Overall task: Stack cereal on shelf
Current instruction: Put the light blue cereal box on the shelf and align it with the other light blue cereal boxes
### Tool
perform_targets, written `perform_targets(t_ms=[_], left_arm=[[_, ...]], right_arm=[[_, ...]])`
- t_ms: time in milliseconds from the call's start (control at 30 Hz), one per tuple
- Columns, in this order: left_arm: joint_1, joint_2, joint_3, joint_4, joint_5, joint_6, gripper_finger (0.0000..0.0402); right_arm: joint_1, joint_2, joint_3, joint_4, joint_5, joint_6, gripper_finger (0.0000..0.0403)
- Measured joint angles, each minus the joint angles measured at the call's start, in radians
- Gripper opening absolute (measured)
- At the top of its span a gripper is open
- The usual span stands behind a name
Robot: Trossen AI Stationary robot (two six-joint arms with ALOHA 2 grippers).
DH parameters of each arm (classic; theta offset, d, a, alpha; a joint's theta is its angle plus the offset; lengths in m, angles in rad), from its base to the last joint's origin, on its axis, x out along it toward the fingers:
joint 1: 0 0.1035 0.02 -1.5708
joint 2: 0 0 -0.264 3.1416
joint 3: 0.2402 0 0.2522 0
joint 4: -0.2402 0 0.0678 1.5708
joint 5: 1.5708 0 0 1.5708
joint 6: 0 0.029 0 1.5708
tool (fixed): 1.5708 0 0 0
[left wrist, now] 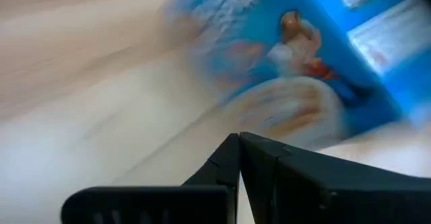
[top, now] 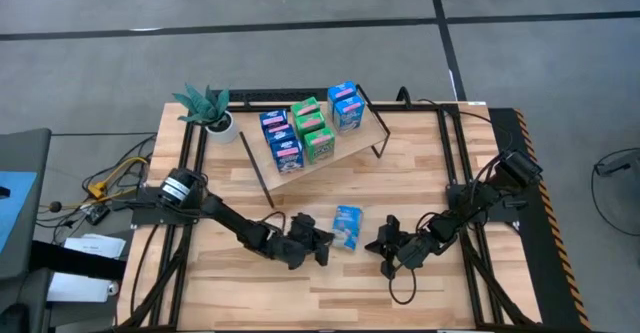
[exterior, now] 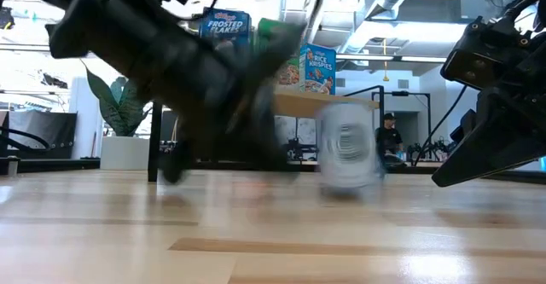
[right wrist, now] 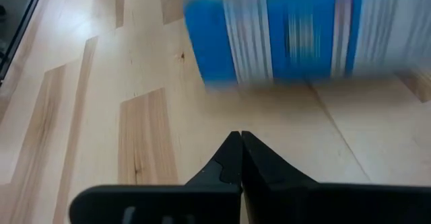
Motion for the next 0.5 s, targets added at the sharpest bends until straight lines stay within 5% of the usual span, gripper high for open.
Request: perform_targets(t_ms=[100,500], left_arm=[[0.000,0.001,0.075,-0.216,-0.001,0.024,0.0000],[0.007,-0.004,0.109,-0.232,-0.026,0.048,0.0000]], right_arm=[[0.000,0.000,0.000,-0.002,0.000,-0.006,0.0017],[-0.031,-0.044,0.008,-0.003,0.001,-0.034,0.0017]])
